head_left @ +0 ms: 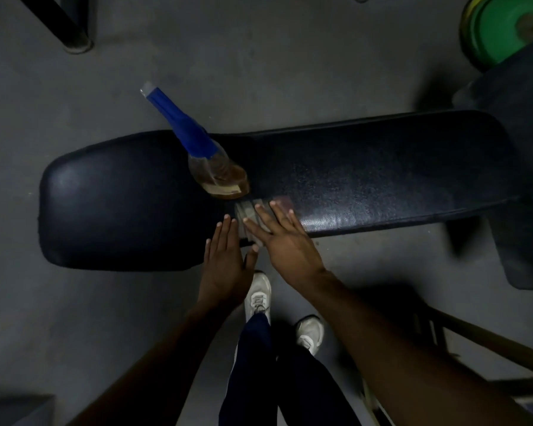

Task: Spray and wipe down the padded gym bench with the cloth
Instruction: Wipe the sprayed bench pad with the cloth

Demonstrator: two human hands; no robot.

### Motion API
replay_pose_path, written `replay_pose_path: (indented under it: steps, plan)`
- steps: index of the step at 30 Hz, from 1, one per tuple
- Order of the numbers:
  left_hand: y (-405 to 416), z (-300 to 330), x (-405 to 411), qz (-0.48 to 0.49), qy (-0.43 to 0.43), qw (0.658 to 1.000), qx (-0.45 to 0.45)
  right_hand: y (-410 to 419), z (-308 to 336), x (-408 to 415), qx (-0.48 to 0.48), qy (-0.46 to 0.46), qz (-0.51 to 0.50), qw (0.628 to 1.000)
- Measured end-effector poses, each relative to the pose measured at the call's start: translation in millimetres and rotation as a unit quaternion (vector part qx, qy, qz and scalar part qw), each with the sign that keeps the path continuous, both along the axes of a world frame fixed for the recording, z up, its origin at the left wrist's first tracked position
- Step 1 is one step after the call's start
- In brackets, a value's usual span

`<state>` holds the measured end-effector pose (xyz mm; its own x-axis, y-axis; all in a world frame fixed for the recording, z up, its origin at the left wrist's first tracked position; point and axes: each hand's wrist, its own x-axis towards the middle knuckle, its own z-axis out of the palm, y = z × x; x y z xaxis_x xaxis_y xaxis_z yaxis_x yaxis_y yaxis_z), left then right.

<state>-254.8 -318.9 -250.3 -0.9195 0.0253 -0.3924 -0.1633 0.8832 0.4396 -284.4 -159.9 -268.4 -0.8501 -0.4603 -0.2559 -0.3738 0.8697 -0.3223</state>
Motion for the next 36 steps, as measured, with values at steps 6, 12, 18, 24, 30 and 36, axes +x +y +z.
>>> replay_pose_path:
  steps: [6,12,18,24,30,36]
  plan:
    - [9,9,8,-0.009,-0.006,1.000,0.000,36,-5,-1,0.001,0.041,0.003,0.999]
    - [14,7,8,-0.022,0.003,1.000,0.005,94,-2,-6,0.014,-0.014,-0.172,0.985]
    - [23,1,-1,-0.034,-0.001,0.999,-0.004,52,0,-7,-0.040,0.004,-0.191,0.981]
    - [22,6,-10,-0.070,-0.003,0.997,-0.014,51,-5,-6,-0.034,0.010,-0.083,0.996]
    - [20,-1,-16,-0.096,-0.022,0.995,-0.019,85,10,-35,0.006,-0.023,-0.181,0.983]
    - [13,-8,-15,-0.115,-0.033,0.993,-0.012,63,2,-121,-0.031,-0.032,-0.262,0.964]
